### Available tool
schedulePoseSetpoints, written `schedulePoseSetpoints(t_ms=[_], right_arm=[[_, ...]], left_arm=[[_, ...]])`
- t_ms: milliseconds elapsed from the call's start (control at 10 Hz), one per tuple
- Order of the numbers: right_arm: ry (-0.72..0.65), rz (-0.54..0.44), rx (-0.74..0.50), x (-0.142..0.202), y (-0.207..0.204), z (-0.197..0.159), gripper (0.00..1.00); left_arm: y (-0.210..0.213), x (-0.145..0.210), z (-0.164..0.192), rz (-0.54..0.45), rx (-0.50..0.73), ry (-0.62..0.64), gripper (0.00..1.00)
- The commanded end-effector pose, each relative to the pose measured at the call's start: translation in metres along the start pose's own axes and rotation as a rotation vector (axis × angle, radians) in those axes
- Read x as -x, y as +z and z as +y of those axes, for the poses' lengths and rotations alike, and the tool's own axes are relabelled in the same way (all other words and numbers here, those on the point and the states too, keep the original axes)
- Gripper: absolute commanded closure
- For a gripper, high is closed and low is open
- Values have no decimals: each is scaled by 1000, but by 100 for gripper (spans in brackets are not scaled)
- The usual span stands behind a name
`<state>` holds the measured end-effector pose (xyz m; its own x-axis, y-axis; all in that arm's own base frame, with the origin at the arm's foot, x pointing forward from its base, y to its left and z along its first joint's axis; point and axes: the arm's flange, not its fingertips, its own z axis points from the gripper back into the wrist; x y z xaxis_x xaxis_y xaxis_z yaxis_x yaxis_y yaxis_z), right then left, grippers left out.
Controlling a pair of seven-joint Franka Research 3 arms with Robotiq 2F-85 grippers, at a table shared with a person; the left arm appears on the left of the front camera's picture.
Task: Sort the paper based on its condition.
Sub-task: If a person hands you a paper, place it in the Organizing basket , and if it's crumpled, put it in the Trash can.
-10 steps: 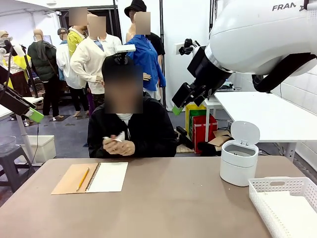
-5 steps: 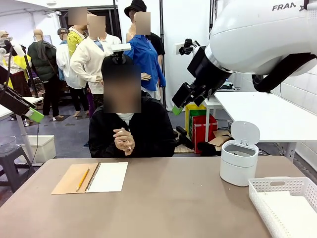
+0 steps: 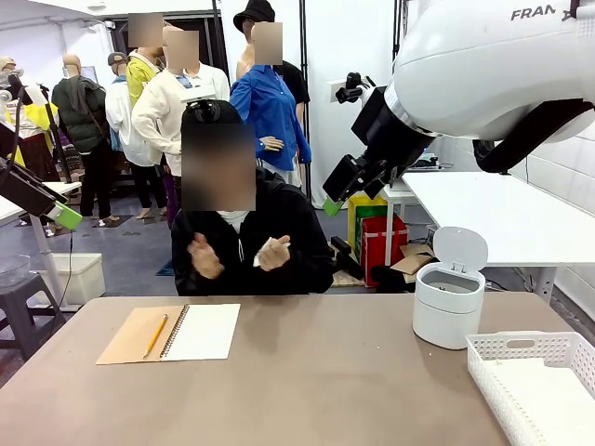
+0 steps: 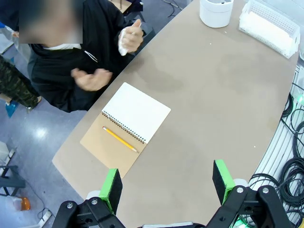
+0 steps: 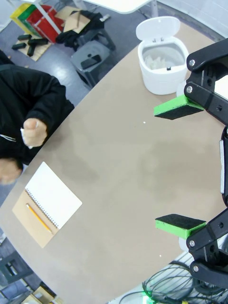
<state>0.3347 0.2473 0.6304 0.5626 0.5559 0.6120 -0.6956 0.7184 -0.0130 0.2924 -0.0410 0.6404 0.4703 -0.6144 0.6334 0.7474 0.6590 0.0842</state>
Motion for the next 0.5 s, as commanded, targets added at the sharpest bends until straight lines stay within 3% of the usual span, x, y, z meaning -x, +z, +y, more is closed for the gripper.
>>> schedulePoseSetpoints(t_ms=[0,400], right_arm=[[-1,2,-1,1,-1,0,0],[-1,2,-1,1,-1,0,0]], left_arm=[[0,0,0,-1,0,4,0],[0,0,0,-1,0,4,0]])
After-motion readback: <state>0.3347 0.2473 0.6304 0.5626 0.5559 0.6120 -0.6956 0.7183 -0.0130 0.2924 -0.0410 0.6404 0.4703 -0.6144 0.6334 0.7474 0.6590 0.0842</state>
